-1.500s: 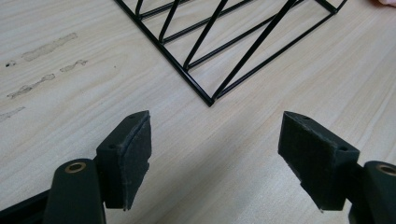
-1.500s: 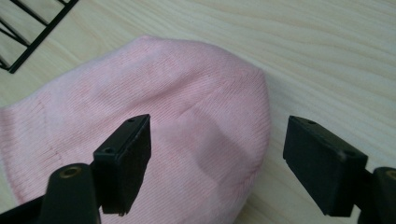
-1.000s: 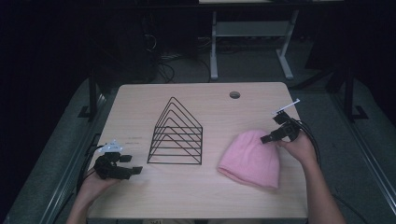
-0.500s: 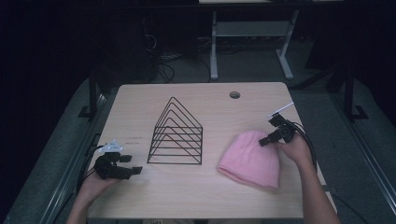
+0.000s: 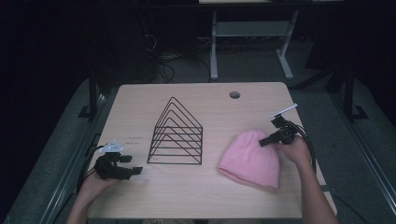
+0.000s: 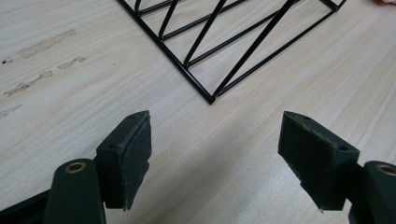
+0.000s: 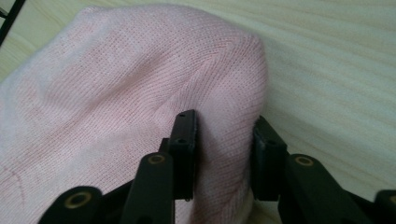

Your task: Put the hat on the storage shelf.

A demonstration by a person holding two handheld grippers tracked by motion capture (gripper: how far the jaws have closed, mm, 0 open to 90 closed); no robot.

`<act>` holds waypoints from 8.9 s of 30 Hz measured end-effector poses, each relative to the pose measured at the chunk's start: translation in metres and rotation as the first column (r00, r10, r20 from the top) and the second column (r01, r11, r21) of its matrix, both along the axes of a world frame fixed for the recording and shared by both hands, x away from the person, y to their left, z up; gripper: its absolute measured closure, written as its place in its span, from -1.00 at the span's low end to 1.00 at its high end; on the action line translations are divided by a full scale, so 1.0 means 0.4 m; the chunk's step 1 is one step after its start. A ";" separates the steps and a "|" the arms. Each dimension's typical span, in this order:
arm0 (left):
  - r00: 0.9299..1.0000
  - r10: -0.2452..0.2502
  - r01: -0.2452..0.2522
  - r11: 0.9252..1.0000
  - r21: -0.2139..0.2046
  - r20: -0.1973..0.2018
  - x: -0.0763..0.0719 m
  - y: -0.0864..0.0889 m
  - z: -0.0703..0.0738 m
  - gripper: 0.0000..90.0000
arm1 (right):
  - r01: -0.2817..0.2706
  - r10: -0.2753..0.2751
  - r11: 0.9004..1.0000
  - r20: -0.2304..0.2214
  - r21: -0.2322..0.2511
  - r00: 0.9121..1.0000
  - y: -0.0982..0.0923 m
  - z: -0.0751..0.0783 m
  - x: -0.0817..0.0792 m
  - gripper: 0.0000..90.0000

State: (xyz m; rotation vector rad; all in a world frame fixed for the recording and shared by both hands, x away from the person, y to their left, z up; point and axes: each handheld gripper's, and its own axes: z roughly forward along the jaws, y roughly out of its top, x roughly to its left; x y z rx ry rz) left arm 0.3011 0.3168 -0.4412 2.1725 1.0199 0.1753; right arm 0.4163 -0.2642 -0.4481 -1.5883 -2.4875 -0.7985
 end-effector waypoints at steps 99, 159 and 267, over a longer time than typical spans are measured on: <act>0.953 -0.301 0.301 0.953 -0.040 0.021 0.089 -0.087 0.405 -0.46 | -0.435 0.347 0.899 0.515 0.057 0.784 0.308 0.773 -0.068 0.71; 0.965 -0.262 0.261 0.959 -0.109 0.007 0.154 -0.087 0.443 0.86 | -0.601 0.485 0.798 0.536 0.054 0.692 0.627 0.781 -0.013 0.71; 0.966 -0.239 0.254 0.945 0.207 -0.094 0.134 -0.121 0.104 0.85 | -0.691 0.590 0.697 0.393 0.194 0.705 0.590 0.378 -0.054 0.62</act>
